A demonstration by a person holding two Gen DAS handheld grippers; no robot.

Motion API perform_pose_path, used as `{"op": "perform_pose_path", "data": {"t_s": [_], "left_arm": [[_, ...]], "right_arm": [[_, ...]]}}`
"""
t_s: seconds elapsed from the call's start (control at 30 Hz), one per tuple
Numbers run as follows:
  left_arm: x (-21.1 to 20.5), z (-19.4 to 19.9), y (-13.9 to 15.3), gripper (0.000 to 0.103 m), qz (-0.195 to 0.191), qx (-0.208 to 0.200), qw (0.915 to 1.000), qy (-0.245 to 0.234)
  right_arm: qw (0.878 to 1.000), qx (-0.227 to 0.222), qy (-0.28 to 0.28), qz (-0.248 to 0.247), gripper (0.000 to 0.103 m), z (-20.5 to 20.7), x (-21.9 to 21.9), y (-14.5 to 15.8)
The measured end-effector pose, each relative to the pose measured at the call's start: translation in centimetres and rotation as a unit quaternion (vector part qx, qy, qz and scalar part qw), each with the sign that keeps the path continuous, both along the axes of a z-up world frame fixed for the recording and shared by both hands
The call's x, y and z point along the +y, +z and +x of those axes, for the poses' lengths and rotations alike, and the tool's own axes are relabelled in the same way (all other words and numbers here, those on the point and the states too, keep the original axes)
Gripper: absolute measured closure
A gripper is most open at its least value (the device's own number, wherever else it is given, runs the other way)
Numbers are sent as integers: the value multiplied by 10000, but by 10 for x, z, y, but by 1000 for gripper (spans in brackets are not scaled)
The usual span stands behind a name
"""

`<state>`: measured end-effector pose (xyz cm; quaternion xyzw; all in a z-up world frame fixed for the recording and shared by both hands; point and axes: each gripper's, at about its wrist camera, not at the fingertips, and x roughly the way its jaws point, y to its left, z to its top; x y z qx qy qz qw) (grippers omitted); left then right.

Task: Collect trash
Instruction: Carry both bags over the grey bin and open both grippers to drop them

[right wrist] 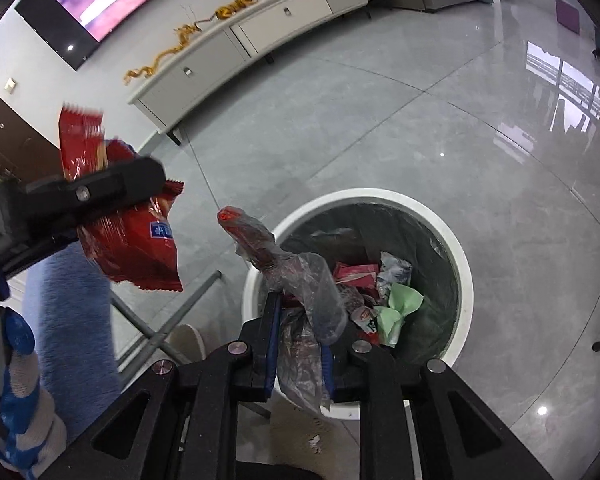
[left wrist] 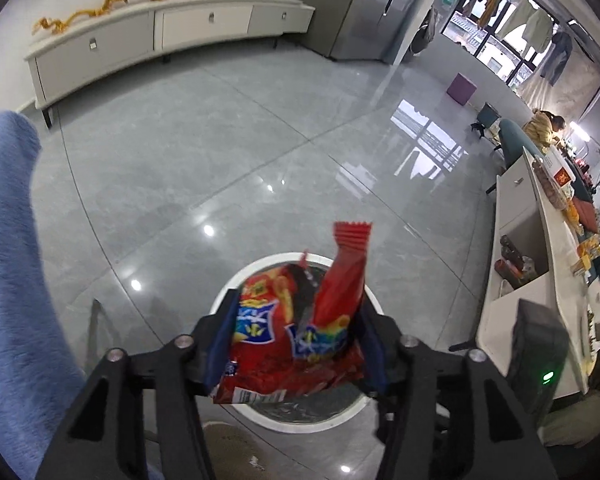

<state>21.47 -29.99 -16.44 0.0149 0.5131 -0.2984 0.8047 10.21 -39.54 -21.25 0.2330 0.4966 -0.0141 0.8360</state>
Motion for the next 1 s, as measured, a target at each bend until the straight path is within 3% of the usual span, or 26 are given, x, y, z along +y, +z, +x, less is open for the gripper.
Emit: {"op": "perform_pose_path", "data": {"t_s": [0.07,0.13,0.3,0.57,0.9,1.0], "left_arm": [[-3,2,-3,44,-64,90,9999,5],[-1,2,-4,39,-131,134,9998,10],[9,-3,9,35,-232,47,9997,77],[43,-31,50,34,-292,-396,9982,349],[117,-74,104,32,-401,-999,9901,895],[146,-93,124,25,-401,-1278,9849,1099]], "right_arm": [[9999,135,-12,-83,81,2,0,-7],[9996,234,-33,-166,63,5,0,-9],[9989,338,-73,-313,47,3,2,-9],[9979,236,-212,-564,39,-11,12,22],[9947,-504,-276,-857,29,-42,49,98],[9926,-763,-252,-914,24,-53,67,120]]}}
